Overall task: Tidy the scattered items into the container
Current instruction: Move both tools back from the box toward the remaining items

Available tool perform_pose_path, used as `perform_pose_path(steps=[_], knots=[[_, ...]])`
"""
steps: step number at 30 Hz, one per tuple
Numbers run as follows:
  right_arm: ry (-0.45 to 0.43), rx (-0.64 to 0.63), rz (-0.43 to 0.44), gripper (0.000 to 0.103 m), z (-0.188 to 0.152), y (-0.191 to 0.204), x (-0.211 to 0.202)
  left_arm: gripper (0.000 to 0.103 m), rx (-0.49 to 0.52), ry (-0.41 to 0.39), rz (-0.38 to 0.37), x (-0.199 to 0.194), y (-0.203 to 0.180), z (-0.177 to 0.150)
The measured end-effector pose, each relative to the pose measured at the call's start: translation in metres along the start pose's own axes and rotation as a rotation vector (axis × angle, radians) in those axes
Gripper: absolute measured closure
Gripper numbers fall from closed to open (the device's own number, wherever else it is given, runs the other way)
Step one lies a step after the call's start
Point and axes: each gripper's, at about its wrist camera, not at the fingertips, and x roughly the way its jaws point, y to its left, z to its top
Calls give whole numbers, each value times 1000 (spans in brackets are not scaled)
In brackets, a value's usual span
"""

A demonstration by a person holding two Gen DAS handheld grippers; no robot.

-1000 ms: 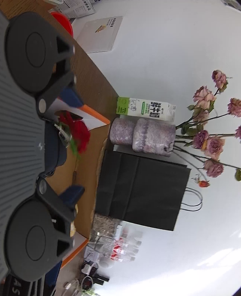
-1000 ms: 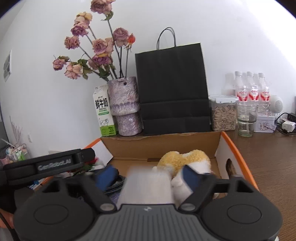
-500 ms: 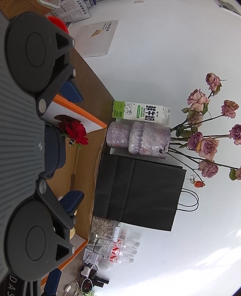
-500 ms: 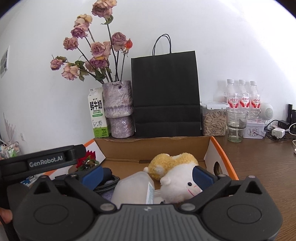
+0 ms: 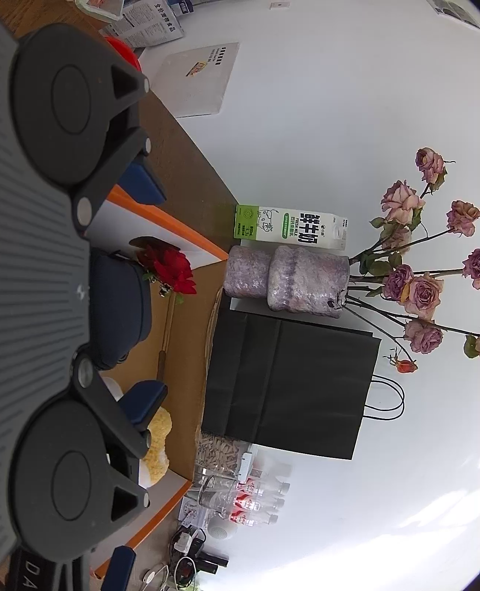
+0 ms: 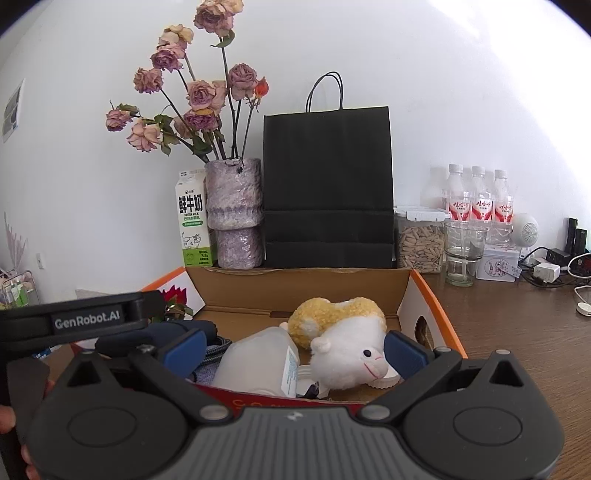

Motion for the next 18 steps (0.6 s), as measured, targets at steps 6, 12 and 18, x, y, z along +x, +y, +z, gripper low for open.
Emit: perform_pose_path(steps=[6,12,18], knots=[[-17,-28,-13,0,-2,3,-9,0,-6,-26,13,-15,2,-7],[-23,-53,-30,0,-7,3,-27,0,9,-28,23,-38,5,-15],[-9,-83,-17,0,-9,-1,-56,0,39,11,15,-65,11,-20]])
